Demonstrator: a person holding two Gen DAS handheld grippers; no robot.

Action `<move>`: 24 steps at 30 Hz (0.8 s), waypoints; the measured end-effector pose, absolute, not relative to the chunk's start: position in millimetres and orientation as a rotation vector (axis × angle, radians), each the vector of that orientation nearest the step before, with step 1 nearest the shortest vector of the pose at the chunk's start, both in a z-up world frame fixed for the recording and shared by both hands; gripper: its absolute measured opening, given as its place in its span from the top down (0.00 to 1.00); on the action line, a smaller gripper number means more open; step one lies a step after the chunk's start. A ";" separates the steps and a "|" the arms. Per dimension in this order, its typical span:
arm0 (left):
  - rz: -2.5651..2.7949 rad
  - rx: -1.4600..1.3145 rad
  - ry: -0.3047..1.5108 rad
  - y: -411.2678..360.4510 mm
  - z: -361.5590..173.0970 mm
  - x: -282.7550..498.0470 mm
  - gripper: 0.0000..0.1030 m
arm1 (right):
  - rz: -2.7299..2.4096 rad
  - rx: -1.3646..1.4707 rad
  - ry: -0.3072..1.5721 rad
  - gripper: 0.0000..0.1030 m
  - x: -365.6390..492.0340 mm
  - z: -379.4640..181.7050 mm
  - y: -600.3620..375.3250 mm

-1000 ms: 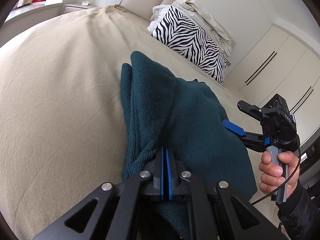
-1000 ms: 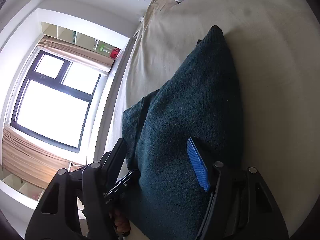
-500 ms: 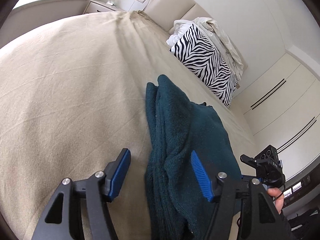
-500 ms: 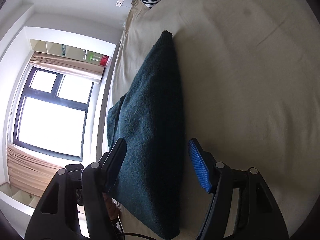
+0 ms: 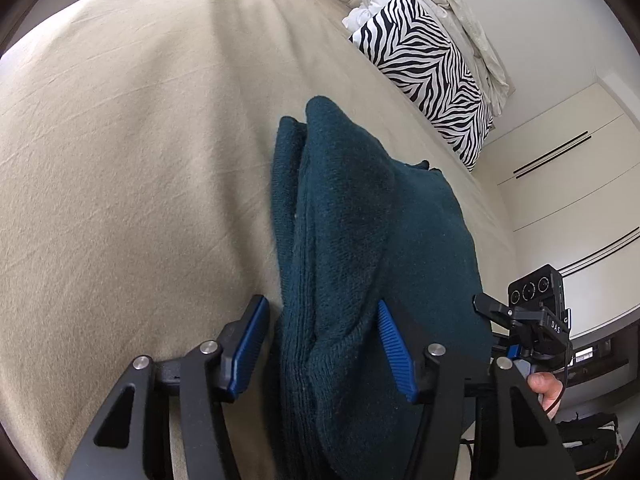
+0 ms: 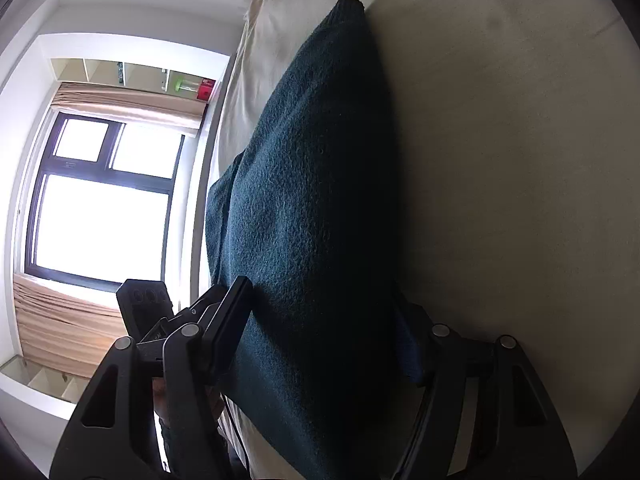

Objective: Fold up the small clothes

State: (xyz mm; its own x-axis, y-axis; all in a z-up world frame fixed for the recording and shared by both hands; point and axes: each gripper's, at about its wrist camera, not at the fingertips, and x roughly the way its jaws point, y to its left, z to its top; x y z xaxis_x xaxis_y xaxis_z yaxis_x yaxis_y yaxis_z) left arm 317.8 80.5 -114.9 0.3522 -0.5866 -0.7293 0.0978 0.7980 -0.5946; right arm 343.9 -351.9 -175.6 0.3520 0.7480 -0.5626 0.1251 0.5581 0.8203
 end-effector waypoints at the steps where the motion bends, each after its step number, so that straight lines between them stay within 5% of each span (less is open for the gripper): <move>1: -0.463 -0.488 1.137 77.1 -115.6 318.3 0.43 | 0.478 0.918 1.167 0.39 344.8 -176.0 -349.7; 9: -0.452 -0.470 1.189 62.9 -109.1 323.2 0.71 | 0.420 0.782 1.130 0.62 337.5 -155.1 -334.0; 24: -0.549 -0.368 1.116 -72.3 -42.0 298.5 0.76 | 0.410 0.708 0.956 0.65 288.6 -66.0 -425.3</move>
State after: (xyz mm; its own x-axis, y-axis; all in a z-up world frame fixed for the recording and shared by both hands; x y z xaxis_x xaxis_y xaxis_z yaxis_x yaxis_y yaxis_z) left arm 298.5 -72.3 -42.0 0.3291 -0.5856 -0.7408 0.2289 0.8106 -0.5391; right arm 288.6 -425.3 -66.0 0.5267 0.6063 -0.5958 -0.0140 0.7070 0.7071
